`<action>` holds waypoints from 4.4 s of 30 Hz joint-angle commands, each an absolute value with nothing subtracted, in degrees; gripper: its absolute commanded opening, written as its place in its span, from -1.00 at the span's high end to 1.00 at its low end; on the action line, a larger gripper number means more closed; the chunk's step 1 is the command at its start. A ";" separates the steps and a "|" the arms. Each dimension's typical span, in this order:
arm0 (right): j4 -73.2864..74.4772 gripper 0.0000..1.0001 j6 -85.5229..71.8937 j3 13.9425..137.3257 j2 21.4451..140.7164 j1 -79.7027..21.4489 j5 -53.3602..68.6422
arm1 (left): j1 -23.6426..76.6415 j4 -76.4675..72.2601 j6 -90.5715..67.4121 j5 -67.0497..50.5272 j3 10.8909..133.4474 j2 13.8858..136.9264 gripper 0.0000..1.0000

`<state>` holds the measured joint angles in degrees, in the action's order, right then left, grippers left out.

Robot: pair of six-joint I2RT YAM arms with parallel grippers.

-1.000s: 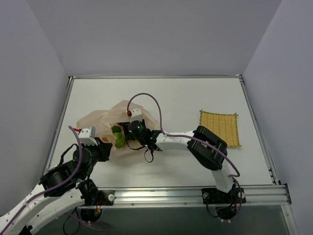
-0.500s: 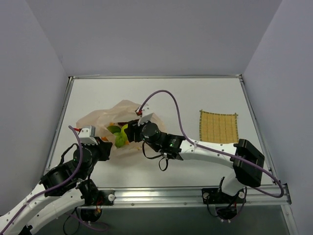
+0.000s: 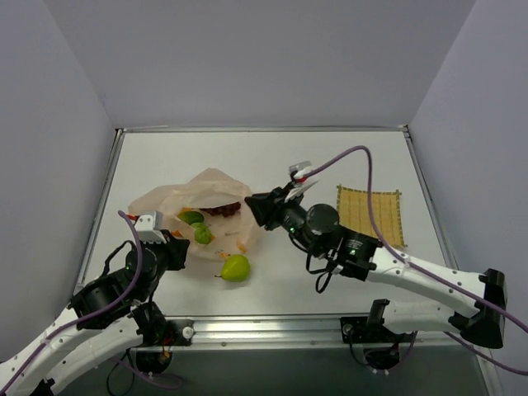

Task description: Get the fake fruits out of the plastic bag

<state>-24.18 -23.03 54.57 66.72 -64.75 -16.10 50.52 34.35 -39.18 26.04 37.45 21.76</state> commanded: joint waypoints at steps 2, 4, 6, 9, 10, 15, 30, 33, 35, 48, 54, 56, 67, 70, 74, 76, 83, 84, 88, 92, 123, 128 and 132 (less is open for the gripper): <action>-19.08 0.59 -22.85 51.42 57.24 -58.56 -22.05 | 50.71 33.05 -37.09 27.77 39.99 22.50 0.95; -16.18 0.58 -23.55 49.66 53.90 -56.09 -23.55 | 50.71 32.96 -36.83 27.95 40.17 22.15 0.95; -13.20 0.59 -24.43 48.70 51.78 -52.57 -26.53 | 50.71 32.87 -36.48 27.95 40.34 21.80 0.95; -11.34 0.59 -24.87 46.68 48.08 -47.14 -29.08 | 50.71 32.96 -36.47 27.78 40.43 21.62 0.95; -10.55 0.58 -24.87 45.19 47.38 -45.72 -30.74 | 50.71 32.61 -36.47 27.60 40.26 21.45 0.95; -9.05 0.61 -27.59 42.37 51.23 -33.68 -24.67 | 50.71 30.76 -36.47 26.28 38.85 21.18 0.95; -2.34 0.38 -35.15 43.68 59.84 -78.64 -20.46 | 50.71 27.69 -34.72 27.77 41.05 25.49 0.95; -11.38 0.19 -36.82 42.37 65.81 -82.17 -21.89 | 50.71 27.60 -34.89 28.21 41.04 25.75 0.95; -15.19 -0.16 -37.44 42.80 70.91 -83.14 -21.79 | 50.71 27.77 -34.81 28.21 41.22 26.19 0.95; -13.54 -0.97 -33.67 56.41 94.03 -91.49 -13.98 | 50.71 27.77 -34.37 30.32 42.10 25.84 0.95; -12.13 -1.00 -34.72 60.03 101.14 -92.20 -12.22 | 50.71 28.47 -34.19 30.32 42.54 25.49 0.95; -11.08 -1.00 -34.89 61.69 103.00 -92.02 -11.69 | 50.71 29.09 -33.49 30.85 43.06 25.31 0.95; -7.39 0.28 -34.45 62.41 99.87 -93.69 -19.50 | 50.71 31.19 -35.07 30.15 41.93 21.98 0.95; -6.94 0.52 -34.28 59.77 92.59 -93.78 -24.42 | 50.71 32.52 -36.65 30.85 40.00 19.87 0.95; -6.51 0.54 -30.68 58.71 82.55 -93.60 -25.66 | 50.71 31.99 -36.83 31.20 39.90 19.86 0.95; -5.63 0.54 -27.97 58.71 76.24 -93.69 -25.66 | 50.71 31.99 -36.83 30.76 40.34 20.47 0.95; -3.87 0.56 -24.52 55.29 56.53 -83.09 -36.46 | 50.71 31.73 -37.44 30.32 38.76 20.13 0.95; -3.00 0.56 -24.43 55.02 54.69 -75.92 -38.74 | 50.71 31.64 -37.35 30.41 39.02 20.39 0.95; -2.99 0.56 -23.20 53.18 55.54 -53.62 -37.81 | 50.71 31.29 -36.65 29.54 39.90 20.83 0.95; -8.05 0.56 -24.34 50.29 60.72 -31.98 -32.55 | 50.71 31.38 -35.51 27.61 41.66 22.41 0.95; -29.27 -0.50 -35.42 37.00 87.46 -10.02 -21.45 | 50.71 32.43 -36.03 26.63 41.31 22.94 0.95; -25.68 -0.89 -34.19 36.83 80.09 -10.11 -20.39 | 50.71 33.92 -37.00 27.60 40.87 21.71 0.95; -19.96 -1.00 -32.00 38.05 70.42 -10.55 -19.43 | 50.71 35.33 -37.26 28.47 41.22 21.62 0.95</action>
<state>-24.16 -33.78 36.21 77.76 -10.46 -19.35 50.52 33.93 -36.51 26.94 40.05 21.67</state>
